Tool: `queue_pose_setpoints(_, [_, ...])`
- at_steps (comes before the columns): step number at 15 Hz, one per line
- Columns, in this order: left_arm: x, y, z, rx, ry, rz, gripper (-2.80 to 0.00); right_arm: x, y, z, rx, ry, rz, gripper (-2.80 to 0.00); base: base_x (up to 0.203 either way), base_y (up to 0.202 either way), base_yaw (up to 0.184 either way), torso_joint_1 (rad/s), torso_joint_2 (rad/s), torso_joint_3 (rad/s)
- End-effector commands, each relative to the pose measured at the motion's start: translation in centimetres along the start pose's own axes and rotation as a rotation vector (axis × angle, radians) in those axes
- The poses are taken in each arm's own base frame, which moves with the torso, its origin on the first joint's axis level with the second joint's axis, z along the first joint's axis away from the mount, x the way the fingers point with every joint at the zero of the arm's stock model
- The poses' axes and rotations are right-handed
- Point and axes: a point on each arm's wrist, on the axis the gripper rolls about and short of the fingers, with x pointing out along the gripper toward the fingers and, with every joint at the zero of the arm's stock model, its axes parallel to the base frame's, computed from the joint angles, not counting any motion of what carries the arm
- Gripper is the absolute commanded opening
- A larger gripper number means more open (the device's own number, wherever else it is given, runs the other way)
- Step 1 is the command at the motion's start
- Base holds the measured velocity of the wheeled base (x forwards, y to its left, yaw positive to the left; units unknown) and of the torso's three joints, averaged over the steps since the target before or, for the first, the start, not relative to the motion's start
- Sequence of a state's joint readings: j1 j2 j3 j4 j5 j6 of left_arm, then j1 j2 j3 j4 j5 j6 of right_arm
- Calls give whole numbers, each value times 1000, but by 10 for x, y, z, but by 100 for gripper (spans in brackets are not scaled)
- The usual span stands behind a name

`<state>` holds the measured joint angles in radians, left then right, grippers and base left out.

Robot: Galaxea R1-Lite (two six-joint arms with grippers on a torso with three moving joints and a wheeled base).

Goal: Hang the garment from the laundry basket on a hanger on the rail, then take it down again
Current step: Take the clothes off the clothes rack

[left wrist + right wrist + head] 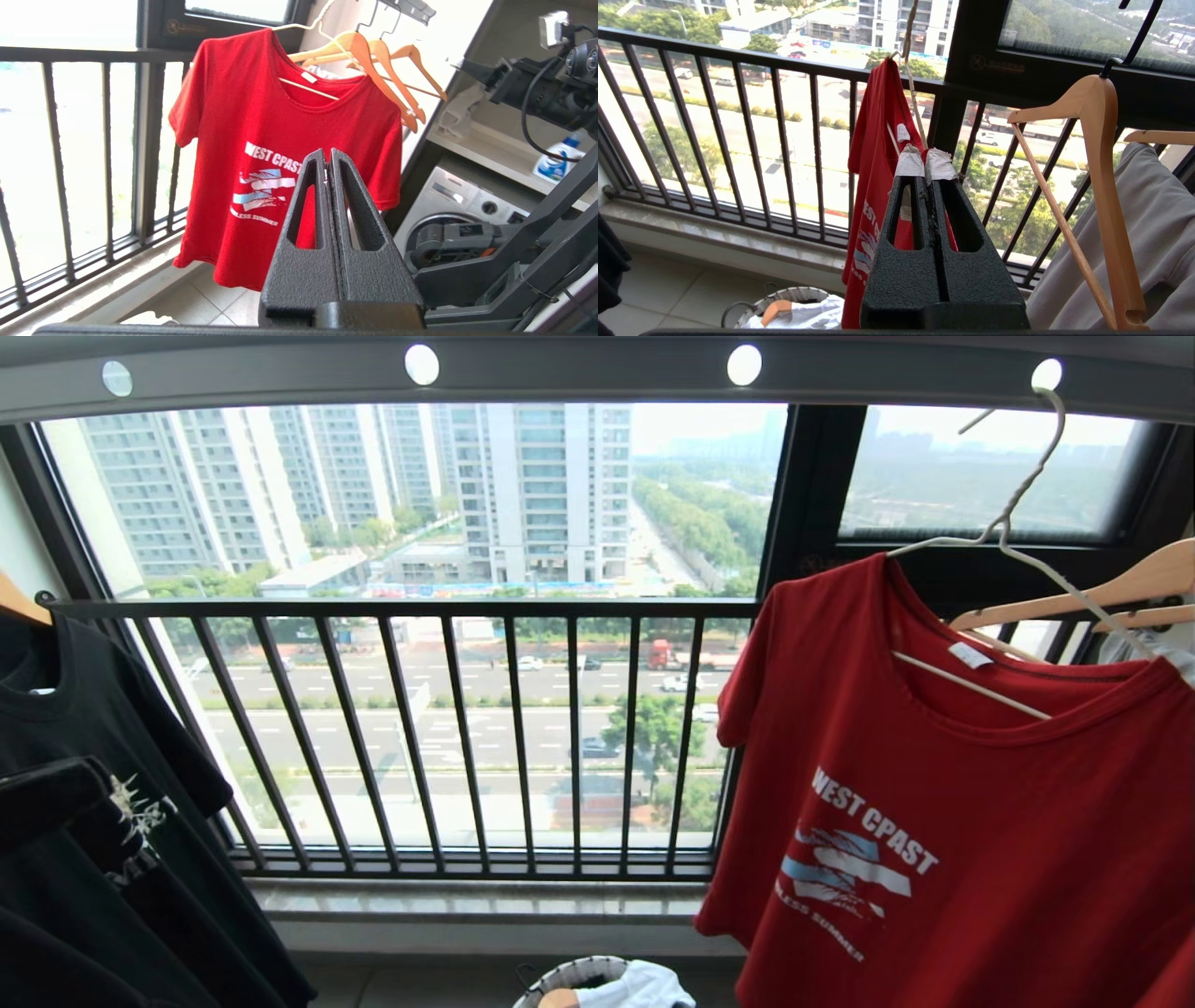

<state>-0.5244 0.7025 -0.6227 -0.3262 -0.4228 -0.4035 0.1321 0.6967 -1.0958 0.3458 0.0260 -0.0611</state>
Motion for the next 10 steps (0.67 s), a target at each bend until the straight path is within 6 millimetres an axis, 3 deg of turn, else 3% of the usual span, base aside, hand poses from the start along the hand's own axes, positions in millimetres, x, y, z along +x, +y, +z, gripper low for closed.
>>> queue_pose_setpoints(1, [-43, -16, -9, 76, -130, 79, -280, -45, 2, -19, 11, -90, -4, -280, 0, 0, 0, 0, 0, 0])
queue_pose_setpoints(3, [-60, -24, -22, 115, -170, 224, -280, -65, 5, -43, 16, -114, 4, -280, 0, 0, 0, 0, 0, 0])
queue_pose_setpoints(5, [-77, -36, -38, 139, -196, 323, -280, -74, 5, -58, 34, -114, -66, -280, 0, 0, 0, 0, 0, 0])
queue_pose_setpoints(8, [-82, -29, -48, 91, -222, 610, -280, -75, 8, -76, 34, -85, -159, -280, 0, 0, 0, 0, 0, 0])
queue_pose_setpoints(10, [-82, -33, -47, 102, -241, 671, -280, -74, 13, -89, 26, -57, -221, -280, 0, 0, 0, 0, 0, 0])
